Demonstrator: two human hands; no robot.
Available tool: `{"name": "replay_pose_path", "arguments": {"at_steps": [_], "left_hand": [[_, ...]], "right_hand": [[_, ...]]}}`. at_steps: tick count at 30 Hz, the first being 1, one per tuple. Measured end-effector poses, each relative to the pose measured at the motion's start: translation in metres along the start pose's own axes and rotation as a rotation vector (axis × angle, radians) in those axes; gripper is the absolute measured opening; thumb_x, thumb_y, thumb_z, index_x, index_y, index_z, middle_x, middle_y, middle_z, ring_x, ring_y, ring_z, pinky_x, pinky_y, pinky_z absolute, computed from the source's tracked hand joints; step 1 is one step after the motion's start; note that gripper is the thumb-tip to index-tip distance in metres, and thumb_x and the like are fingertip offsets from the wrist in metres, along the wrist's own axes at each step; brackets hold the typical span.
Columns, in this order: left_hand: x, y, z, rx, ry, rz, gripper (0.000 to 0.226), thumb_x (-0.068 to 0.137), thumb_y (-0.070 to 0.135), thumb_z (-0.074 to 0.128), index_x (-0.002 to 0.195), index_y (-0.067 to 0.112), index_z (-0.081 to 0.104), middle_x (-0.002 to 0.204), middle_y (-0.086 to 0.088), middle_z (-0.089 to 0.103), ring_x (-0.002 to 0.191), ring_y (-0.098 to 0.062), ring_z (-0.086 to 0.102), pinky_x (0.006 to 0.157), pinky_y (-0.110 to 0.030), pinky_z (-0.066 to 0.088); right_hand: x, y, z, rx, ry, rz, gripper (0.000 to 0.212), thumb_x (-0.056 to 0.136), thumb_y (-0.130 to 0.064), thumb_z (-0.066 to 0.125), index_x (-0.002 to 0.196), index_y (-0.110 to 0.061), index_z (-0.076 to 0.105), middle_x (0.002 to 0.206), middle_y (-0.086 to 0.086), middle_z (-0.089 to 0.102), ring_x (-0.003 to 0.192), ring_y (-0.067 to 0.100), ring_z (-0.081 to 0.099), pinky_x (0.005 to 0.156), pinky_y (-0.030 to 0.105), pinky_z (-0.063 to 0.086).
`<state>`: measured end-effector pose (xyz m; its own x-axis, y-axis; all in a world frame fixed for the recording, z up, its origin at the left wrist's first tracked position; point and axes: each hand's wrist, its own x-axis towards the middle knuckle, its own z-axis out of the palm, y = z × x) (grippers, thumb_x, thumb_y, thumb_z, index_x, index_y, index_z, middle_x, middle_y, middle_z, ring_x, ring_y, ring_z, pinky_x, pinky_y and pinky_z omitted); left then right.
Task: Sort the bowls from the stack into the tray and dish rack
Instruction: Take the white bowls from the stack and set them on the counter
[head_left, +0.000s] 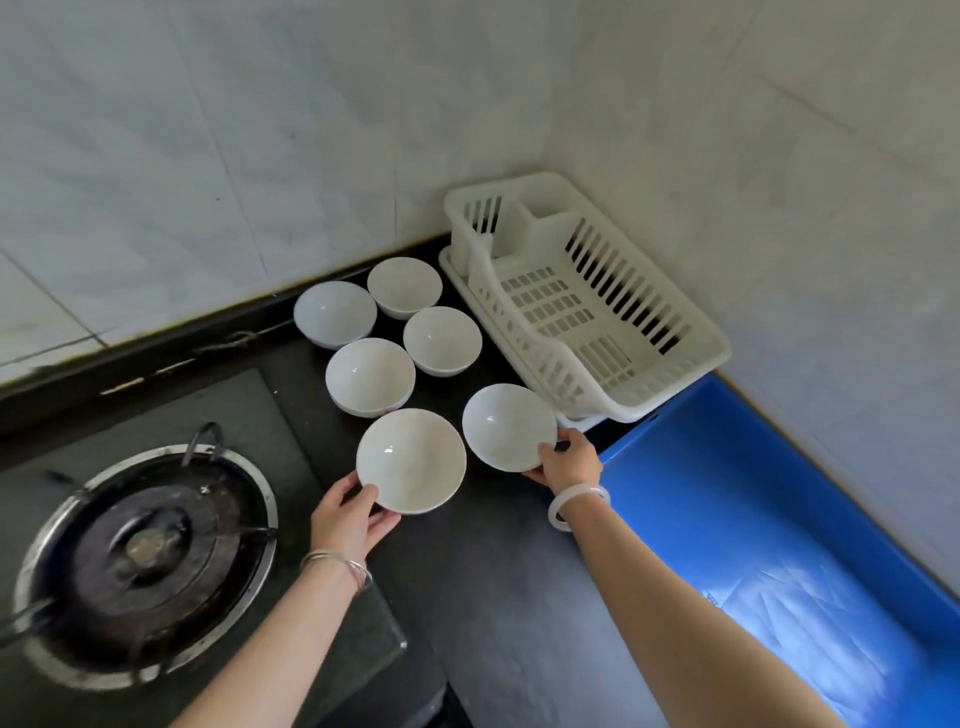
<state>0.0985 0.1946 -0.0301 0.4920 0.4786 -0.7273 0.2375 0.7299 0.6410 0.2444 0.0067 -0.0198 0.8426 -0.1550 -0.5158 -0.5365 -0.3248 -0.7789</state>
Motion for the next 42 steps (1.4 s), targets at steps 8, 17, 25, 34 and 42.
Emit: {"name": "replay_pose_path", "arguments": {"at_steps": [8,17,25,34,42], "left_hand": [[0.007,-0.002,-0.003,-0.02,-0.005,-0.035,0.036,0.088,0.005,0.055,0.122,0.014,0.053,0.11,-0.014,0.059,0.093,-0.033,0.062,0.077,-0.038,0.053],[0.006,-0.008,-0.001,-0.063,-0.015,-0.066,0.036,0.089,0.014,0.055,0.125,0.011,0.054,0.118,-0.015,0.06,0.089,-0.028,0.065,0.074,-0.036,0.054],[0.008,-0.007,0.007,-0.101,-0.011,-0.053,0.039,0.09,0.011,0.055,0.128,0.008,0.051,0.123,-0.016,0.057,0.085,-0.024,0.064,0.075,-0.037,0.053],[0.006,-0.007,0.007,-0.097,0.001,-0.048,0.04,0.09,0.013,0.055,0.129,0.008,0.05,0.125,-0.016,0.057,0.086,-0.024,0.064,0.078,-0.039,0.053],[-0.007,-0.013,0.011,-0.037,0.01,0.005,0.038,0.091,0.021,0.054,0.129,0.014,0.052,0.121,-0.009,0.057,0.098,-0.024,0.063,0.073,-0.028,0.056]], "right_hand": [[0.007,0.008,0.012,0.04,0.006,0.017,0.018,0.088,-0.006,0.058,0.104,-0.012,0.054,0.112,0.007,0.054,0.093,0.028,0.059,0.044,0.023,0.055],[0.012,0.014,0.017,0.216,-0.059,0.148,0.02,0.093,-0.013,0.055,0.112,-0.017,0.054,0.118,0.011,0.058,0.087,0.023,0.065,0.052,0.026,0.058],[0.021,0.002,0.029,0.332,-0.141,0.193,0.031,0.094,-0.008,0.051,0.125,-0.011,0.052,0.115,0.013,0.062,0.089,0.027,0.067,0.065,0.034,0.059],[0.022,0.002,0.03,0.285,-0.166,0.185,0.036,0.096,-0.011,0.048,0.133,-0.012,0.047,0.117,0.013,0.062,0.088,0.025,0.068,0.068,0.033,0.057],[0.006,0.004,0.02,0.226,-0.323,0.185,0.046,0.099,-0.027,0.044,0.143,-0.023,0.035,0.138,0.012,0.051,0.109,0.029,0.06,0.086,0.038,0.05]]}}
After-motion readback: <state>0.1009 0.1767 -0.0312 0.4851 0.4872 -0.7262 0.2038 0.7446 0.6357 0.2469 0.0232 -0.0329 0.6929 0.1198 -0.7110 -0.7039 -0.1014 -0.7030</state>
